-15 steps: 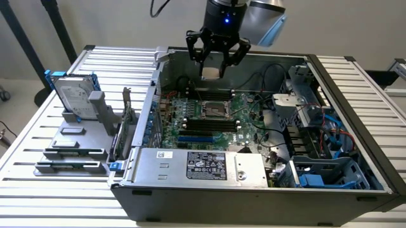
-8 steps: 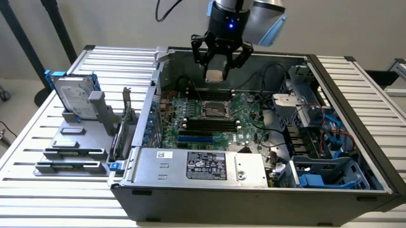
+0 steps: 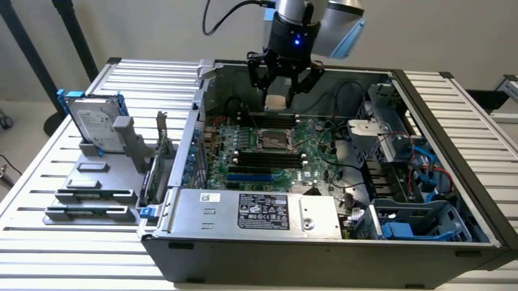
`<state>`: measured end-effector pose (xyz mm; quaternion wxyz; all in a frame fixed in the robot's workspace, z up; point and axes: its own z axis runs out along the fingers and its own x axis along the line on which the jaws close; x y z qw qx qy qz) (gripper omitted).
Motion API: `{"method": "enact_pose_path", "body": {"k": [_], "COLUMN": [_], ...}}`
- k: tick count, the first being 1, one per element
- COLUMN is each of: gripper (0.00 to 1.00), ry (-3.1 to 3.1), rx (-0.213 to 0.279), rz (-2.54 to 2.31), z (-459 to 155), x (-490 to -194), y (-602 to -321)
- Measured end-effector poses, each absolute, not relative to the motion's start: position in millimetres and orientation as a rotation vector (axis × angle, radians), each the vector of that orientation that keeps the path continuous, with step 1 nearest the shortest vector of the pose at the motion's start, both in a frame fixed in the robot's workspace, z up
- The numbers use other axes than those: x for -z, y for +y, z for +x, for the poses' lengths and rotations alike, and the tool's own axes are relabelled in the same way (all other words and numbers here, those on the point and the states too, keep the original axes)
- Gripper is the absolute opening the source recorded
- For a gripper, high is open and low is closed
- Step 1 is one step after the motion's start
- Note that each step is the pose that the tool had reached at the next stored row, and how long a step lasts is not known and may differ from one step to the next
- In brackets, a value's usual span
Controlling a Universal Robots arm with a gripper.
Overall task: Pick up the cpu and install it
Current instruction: 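Pick up the cpu and move it towards the insertion slot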
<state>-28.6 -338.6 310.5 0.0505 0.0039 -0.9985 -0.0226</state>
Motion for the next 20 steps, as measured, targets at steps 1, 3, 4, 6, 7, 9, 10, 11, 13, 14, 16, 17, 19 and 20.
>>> {"method": "enact_pose_path", "body": {"k": [1,3,4,6,7,9,10,11,13,14,16,17,19,20], "gripper": [0.55,0.55,0.55,0.55,0.55,0.55,0.55,0.55,0.55,0.55,0.55,0.55,0.55,0.55], "ry": [-3.04,-3.04,-3.04,-3.04,-3.041,-3.041,-3.041,-3.041,-3.041,-3.041,-3.041,-3.041,-3.039,-3.039], "rx": [0.069,0.068,0.068,0.068,0.068,0.068,0.068,0.067,0.067,0.067,0.067,0.067,0.067,0.067], "rz": [0.012,0.012,0.012,0.012,0.012,0.012,0.012,0.012,0.012,0.012,0.012,0.012,0.012,0.012], "z": [-28.1,-27.2,-26.6,-25.5,-24.9,-23.9,-23.4,-22.9,-21.9,-21.4,-20.3,-20.0,-19.8,-19.8], "x": [-308.7,-305.1,-303.2,-299.5,-297.8,-294.1,-292.3,-290.5,-286.9,-285.0,-281.3,-279.5,-279.0,-279.0], "y": [-338.6,-338.6,-338.6,-338.6,-338.6,-338.6,-338.6,-338.6,-338.6,-338.6,-338.6,-338.6,-338.6,-338.7]}}
